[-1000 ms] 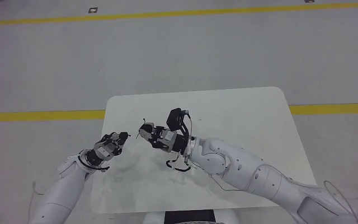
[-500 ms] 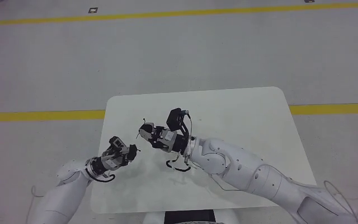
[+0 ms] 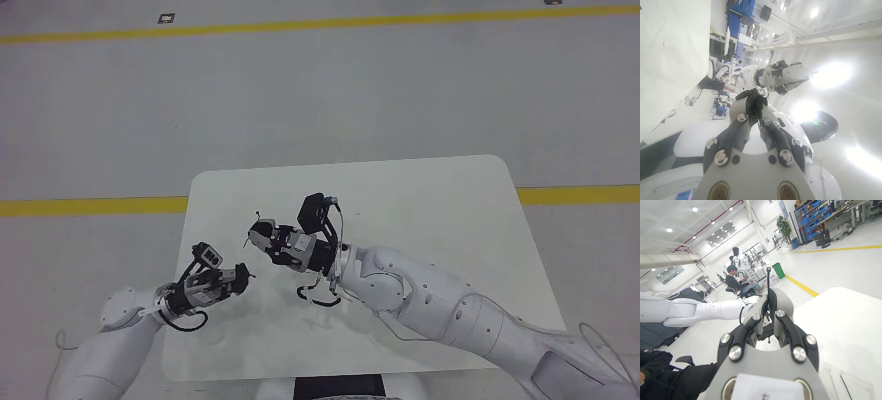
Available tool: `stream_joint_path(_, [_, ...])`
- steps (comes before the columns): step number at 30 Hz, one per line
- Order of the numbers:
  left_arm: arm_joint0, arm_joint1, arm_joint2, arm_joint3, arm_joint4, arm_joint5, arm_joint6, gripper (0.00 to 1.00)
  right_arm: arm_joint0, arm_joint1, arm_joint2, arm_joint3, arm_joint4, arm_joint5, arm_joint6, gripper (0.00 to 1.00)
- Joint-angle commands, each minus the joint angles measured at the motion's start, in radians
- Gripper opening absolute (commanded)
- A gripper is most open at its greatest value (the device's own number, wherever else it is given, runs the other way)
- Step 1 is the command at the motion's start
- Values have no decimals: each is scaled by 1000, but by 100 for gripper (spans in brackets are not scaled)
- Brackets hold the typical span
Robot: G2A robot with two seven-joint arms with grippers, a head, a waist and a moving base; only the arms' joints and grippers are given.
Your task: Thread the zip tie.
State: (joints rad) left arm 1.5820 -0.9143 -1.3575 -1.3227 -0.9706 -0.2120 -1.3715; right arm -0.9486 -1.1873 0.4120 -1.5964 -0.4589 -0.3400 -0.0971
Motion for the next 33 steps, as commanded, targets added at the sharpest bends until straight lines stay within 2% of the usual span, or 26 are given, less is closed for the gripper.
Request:
stream_joint_path(1, [-9, 0, -16, 17, -7, -54, -6, 0, 0, 0, 0, 0, 0, 0, 0, 0])
stream_joint_path(3, [-14, 1, -32, 28, -19, -123, -18, 0, 0, 0, 0, 0, 0, 0, 0, 0])
stream_joint_path(5, [-23, 3, -62, 21, -4, -128, -18, 0, 0, 0, 0, 0, 0, 0, 0, 0])
stream_joint_path(8, [-18, 2, -119, -4, 42, -128, -18, 0, 0, 0, 0, 0, 0, 0, 0, 0])
stream_joint_path(12, [1, -12, -171, -52, 101, -128, -18, 0, 0, 0, 0, 0, 0, 0, 0, 0])
stream_joint_path(15, [11, -25, -195, -72, 128, -128, -18, 0, 0, 0, 0, 0, 0, 0, 0, 0])
stream_joint_path(18, [15, -37, -209, -85, 135, -128, -18, 0, 0, 0, 0, 0, 0, 0, 0, 0])
stream_joint_path(31, [15, -37, -209, -85, 135, -128, -18, 0, 0, 0, 0, 0, 0, 0, 0, 0])
stream_joint_path(33, [15, -37, -209, -85, 135, -128, -18, 0, -11, 1, 10, -2, -39, 0, -8, 0])
